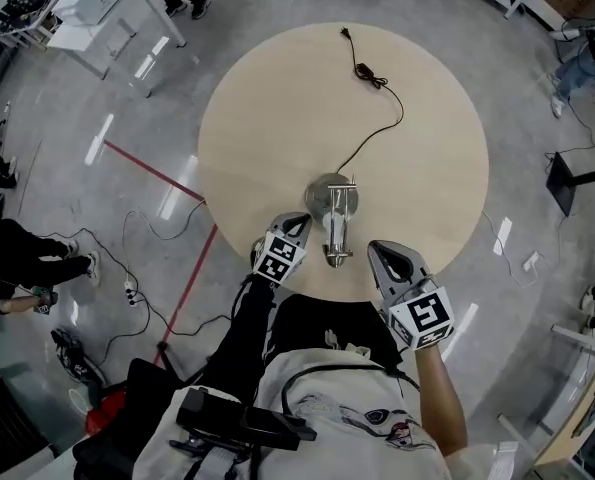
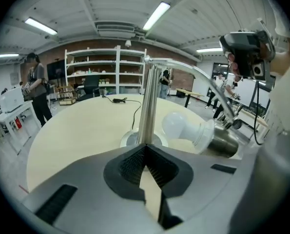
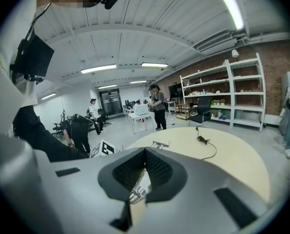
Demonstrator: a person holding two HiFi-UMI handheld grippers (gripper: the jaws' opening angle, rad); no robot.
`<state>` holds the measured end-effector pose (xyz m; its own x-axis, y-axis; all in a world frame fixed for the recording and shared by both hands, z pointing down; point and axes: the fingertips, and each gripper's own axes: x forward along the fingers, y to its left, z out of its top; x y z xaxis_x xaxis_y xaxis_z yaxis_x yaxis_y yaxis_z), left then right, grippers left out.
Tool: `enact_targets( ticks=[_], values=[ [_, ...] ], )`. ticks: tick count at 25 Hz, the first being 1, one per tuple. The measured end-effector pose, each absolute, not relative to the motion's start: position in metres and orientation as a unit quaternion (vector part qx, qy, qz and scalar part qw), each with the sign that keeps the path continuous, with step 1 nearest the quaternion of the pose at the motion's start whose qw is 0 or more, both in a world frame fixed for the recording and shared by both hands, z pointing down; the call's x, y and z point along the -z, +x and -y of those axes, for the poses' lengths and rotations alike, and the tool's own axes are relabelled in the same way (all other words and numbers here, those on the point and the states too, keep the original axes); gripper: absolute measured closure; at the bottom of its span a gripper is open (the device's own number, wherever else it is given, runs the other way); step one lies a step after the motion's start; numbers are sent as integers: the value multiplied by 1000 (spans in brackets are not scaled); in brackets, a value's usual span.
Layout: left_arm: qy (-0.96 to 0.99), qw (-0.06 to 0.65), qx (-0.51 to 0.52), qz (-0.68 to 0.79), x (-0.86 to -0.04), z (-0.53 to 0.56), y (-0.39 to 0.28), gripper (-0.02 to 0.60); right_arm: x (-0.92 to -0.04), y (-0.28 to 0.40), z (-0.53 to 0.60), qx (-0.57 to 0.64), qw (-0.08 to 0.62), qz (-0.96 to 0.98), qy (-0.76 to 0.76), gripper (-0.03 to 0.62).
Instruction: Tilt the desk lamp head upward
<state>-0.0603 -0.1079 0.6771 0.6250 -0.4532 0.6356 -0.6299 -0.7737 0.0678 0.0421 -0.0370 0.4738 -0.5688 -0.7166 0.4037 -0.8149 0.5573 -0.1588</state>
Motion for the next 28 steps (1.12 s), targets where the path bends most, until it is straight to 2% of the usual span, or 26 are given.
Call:
enact_targets(
  ticks=[8, 9, 15, 17, 23, 28],
  values=[
    [889, 141, -342, 269, -728, 142, -46, 591, -496, 41, 59, -150, 187, 895, 377, 591],
    [889, 144, -347, 261, -735, 143, -44, 542, -499, 40, 61, -146, 193, 897, 369, 591],
    [895, 136, -362, 221, -752, 148, -37, 534, -505, 30, 71, -99, 222, 916, 319, 591],
    [898, 132, -365, 206, -755, 150, -32, 514, -506, 30, 74, -95, 226, 920, 307, 591],
    [907, 121, -357, 186, -757, 149, -30, 512, -508, 33, 77, -80, 234, 925, 290, 591],
    [910, 125, -340, 202, -758, 152, -32, 512, -511, 23, 72, -10, 268, 930, 251, 591]
  ],
)
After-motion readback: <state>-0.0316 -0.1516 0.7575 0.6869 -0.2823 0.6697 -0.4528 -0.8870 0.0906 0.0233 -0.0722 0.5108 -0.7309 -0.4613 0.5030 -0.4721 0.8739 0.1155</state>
